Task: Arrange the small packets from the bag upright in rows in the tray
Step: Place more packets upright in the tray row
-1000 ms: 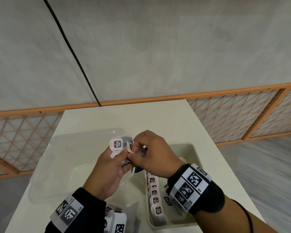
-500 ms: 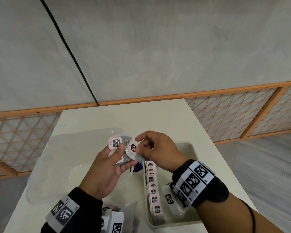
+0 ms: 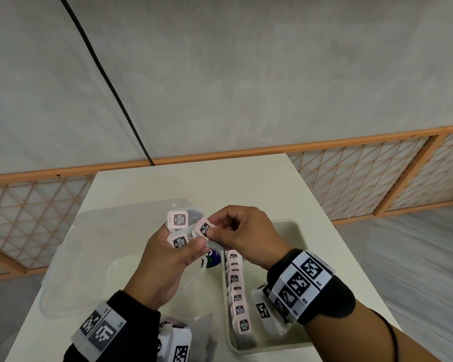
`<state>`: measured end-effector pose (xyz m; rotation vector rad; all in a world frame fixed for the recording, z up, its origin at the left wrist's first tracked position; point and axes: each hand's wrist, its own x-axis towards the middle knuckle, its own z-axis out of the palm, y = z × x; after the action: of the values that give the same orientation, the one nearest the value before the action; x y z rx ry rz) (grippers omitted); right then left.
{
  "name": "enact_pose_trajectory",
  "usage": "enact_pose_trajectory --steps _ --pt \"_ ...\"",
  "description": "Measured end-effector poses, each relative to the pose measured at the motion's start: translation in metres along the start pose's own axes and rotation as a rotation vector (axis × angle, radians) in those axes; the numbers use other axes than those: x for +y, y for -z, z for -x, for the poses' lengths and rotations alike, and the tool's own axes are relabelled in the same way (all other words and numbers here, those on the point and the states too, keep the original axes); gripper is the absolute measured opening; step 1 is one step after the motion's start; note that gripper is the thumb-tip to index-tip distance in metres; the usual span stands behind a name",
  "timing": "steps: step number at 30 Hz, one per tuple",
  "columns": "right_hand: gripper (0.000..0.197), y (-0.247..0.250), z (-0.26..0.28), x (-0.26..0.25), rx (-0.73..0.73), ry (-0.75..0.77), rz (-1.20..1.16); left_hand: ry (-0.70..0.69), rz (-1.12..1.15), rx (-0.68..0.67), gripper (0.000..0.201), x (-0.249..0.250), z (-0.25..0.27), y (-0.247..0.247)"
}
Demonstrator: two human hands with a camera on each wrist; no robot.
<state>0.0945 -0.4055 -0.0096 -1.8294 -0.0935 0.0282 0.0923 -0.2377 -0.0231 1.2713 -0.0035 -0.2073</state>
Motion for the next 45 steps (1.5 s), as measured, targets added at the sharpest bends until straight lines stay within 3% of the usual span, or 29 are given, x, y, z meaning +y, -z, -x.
enact_pose_trajectory --steps 16,20,25,28,35,41,45 --pt "0.019 0.007 0.001 -0.002 0.025 0.186 0.14 -0.023 -0.032 -0.092 0.048 0.004 -0.001 -0.001" --pt "0.02 0.009 -0.001 -0.003 0.004 0.126 0.163 -0.034 -0.059 -0.099 0.046 0.004 0.0 -0.002" --pt "0.009 0.021 -0.003 -0.005 -0.164 -0.069 0.058 -0.032 -0.091 -0.1 0.048 0.004 0.0 -0.004" --pt "0.023 0.029 -0.003 -0.008 -0.224 -0.124 -0.019 -0.027 -0.115 -0.084 0.043 0.002 0.0 -0.006" --pt "0.011 0.034 -0.001 -0.013 -0.129 -0.065 0.062 -0.01 -0.081 -0.118 0.046 0.005 0.0 -0.008" --pt "0.017 0.034 0.002 -0.02 -0.138 -0.054 0.082 -0.016 -0.088 -0.116 0.046 0.007 0.001 -0.01" --pt "0.008 0.033 0.003 -0.02 -0.131 -0.035 0.118 -0.036 -0.116 -0.099 0.046 0.008 0.002 -0.012"
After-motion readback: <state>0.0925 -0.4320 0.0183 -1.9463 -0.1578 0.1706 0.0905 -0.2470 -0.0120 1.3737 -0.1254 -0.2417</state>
